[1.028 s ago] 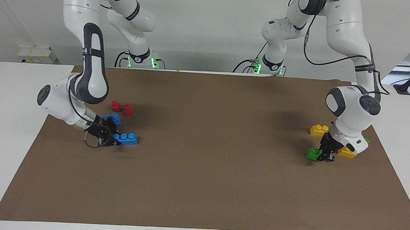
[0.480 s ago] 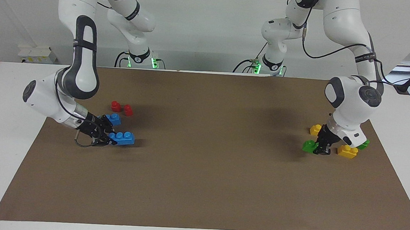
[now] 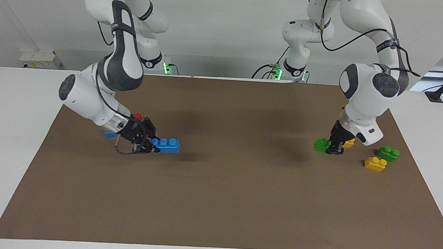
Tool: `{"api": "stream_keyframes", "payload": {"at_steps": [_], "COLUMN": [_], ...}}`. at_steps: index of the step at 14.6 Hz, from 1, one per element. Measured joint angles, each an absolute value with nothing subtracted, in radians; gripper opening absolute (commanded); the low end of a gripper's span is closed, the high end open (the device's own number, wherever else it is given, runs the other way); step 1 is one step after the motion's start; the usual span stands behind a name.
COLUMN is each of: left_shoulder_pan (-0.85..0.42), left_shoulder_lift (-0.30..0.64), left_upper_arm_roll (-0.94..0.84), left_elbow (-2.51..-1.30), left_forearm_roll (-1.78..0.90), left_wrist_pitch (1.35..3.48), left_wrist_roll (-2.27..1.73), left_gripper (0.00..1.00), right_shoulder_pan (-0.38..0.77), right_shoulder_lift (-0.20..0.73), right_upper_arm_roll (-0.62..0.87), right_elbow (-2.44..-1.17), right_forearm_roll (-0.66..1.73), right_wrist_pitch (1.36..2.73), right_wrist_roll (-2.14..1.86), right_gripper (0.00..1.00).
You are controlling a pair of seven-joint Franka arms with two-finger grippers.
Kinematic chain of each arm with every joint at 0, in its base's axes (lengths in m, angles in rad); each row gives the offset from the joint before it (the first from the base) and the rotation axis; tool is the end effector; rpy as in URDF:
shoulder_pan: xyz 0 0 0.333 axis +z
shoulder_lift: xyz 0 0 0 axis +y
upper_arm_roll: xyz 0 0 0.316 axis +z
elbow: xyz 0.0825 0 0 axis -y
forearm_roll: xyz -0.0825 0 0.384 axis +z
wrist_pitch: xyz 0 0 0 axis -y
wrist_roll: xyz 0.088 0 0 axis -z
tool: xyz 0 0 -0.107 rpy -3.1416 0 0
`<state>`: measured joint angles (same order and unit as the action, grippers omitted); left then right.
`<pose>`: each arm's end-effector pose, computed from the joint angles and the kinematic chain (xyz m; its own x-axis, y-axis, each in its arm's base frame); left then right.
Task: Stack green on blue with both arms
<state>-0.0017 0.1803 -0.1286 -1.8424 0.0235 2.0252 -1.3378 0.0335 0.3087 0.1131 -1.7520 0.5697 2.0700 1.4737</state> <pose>0.6029 -0.0741 0.4297 0.3630 0.9318 -0.0009 0.9318 -0.3630 0.0044 0.6350 0.1161 0.4043 -0.0375 -0.8600 -0.5089 -0.9993 0.0346 0.0152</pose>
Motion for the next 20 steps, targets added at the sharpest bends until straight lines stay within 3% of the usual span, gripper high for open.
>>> {"api": "stream_keyframes", "payload": {"at_steps": [9,20], "left_shoulder_pan": [-0.206,-0.399], "left_shoulder_lift": [0.135,0.131], "left_upper_arm_roll": [-0.132,-0.134], "left_elbow": [-1.842,-1.861], "left_forearm_roll": [0.023,0.023], "left_wrist_pitch": [1.979,2.051], "left_wrist_roll": [-1.722,-2.056], "left_gripper": [0.0,0.0], "right_shoulder_pan": [0.359,0.441], "right_shoulder_lift": [0.318,0.403], "right_upper_arm_roll": [0.113,0.113], "right_elbow": [-1.88,-1.933], "right_forearm_roll": [0.57,0.608], "right_wrist_pitch": [2.454,2.58], "right_wrist_roll": [1.714,1.716], "right_gripper": [0.0,0.0]}}
